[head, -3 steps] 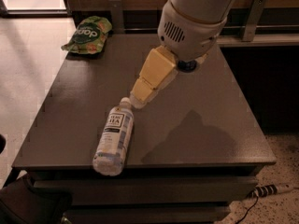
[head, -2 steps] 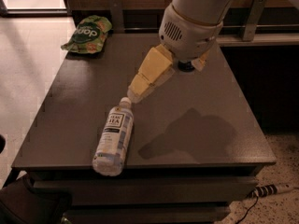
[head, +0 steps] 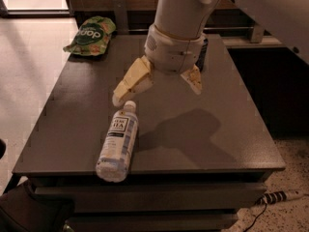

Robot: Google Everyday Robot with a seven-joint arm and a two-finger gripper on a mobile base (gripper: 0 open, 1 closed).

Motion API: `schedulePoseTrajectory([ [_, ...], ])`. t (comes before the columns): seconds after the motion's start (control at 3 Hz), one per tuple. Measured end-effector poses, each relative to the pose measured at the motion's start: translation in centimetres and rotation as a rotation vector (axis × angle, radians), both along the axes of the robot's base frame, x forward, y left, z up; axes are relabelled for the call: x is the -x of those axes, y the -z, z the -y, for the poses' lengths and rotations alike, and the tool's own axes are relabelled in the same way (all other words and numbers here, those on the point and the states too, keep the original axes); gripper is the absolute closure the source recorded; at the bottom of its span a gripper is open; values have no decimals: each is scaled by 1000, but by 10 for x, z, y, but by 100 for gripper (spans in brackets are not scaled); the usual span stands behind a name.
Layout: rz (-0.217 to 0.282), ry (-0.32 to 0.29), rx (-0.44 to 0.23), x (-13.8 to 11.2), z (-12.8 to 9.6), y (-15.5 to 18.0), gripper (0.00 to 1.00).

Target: Move blue plastic bottle near green rice chip bag

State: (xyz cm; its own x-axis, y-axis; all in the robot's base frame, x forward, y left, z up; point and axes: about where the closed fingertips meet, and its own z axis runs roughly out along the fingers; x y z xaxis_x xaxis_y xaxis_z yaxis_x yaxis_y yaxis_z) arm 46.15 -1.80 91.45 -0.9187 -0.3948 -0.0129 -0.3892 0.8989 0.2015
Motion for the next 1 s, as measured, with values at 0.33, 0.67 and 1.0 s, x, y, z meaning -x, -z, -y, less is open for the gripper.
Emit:
schedulePoseTrajectory([
  [0.33, -46, 105, 43, 5, -19, 8, 0],
  [0.67, -71, 221, 101, 11, -44, 17, 0],
  [1.0, -83, 356, 153, 20, -54, 32, 0],
])
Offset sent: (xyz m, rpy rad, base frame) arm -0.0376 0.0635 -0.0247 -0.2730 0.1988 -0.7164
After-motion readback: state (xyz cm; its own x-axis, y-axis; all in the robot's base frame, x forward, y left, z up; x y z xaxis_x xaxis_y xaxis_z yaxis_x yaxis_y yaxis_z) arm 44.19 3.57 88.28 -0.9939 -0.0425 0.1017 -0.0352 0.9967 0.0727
